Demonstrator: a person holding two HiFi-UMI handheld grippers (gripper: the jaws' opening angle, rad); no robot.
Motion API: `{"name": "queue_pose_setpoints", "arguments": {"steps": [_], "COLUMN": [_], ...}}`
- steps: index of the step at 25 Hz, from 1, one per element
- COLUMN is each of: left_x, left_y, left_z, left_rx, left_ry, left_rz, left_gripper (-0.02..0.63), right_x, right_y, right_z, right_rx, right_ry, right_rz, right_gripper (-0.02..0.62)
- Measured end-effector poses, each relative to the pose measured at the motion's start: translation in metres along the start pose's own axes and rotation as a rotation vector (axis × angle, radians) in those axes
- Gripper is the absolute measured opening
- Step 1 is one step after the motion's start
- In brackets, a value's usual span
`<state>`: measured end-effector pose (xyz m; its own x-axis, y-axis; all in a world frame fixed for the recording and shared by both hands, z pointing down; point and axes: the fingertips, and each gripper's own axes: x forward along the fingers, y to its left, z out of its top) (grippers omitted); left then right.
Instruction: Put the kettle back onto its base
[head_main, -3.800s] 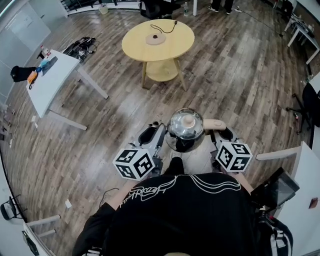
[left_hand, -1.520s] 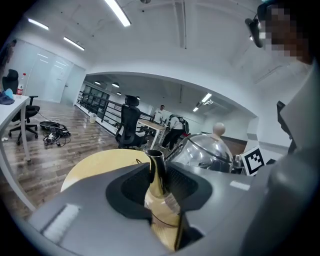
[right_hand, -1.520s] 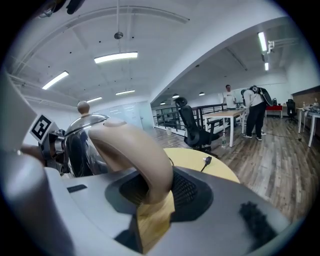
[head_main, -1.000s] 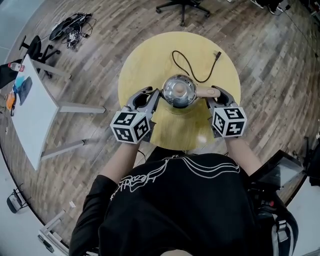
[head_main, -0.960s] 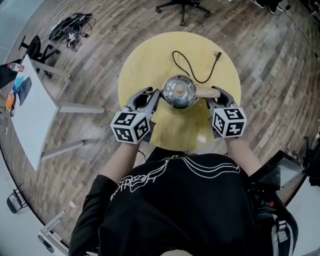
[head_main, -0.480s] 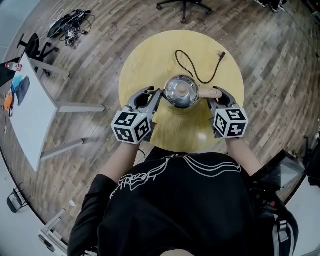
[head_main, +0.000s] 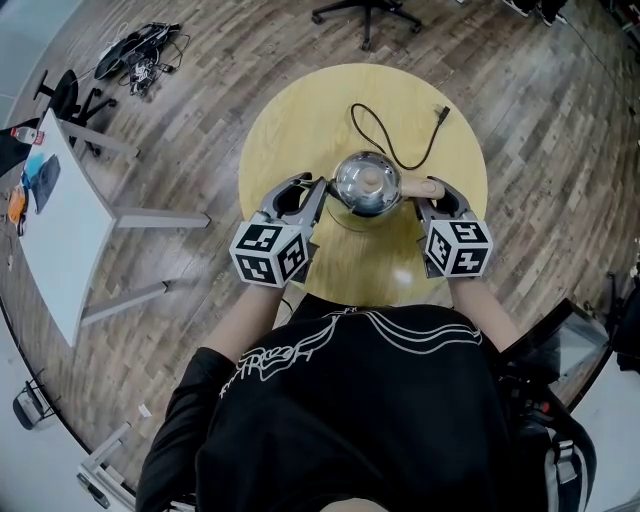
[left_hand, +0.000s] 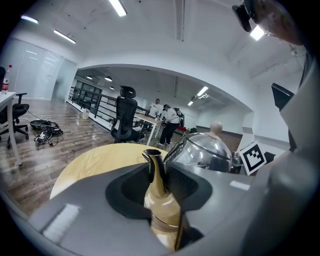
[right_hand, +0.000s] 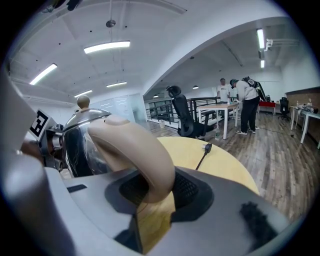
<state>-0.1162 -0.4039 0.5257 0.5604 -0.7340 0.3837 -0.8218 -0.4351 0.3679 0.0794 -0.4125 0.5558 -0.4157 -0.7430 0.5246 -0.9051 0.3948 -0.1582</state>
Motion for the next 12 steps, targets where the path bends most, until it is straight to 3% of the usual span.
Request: {"name": "queue_pose_setpoints", "arguments": {"steps": [5, 12], "left_x": [0.0047, 0.0039], "left_y": [-0.0008, -0.0040], "left_z": [0.0006, 0.0030], "left_rx": [-0.005, -0.004], "left_ry": [0.008, -0.023], "left_rz": [0.020, 0.026], "left_gripper": [0.104, 0.097], "right_x": [0.0007, -0.0007], "right_y": [-0.0029, -0.0022], "right_z": [-0.0040, -0.0021], "right_rx": [-0.002, -0.093], "right_ry": [-0.007, -0.020], "right_rz": [-0.033, -0.076], "right_gripper": [0.123, 0.133]}}
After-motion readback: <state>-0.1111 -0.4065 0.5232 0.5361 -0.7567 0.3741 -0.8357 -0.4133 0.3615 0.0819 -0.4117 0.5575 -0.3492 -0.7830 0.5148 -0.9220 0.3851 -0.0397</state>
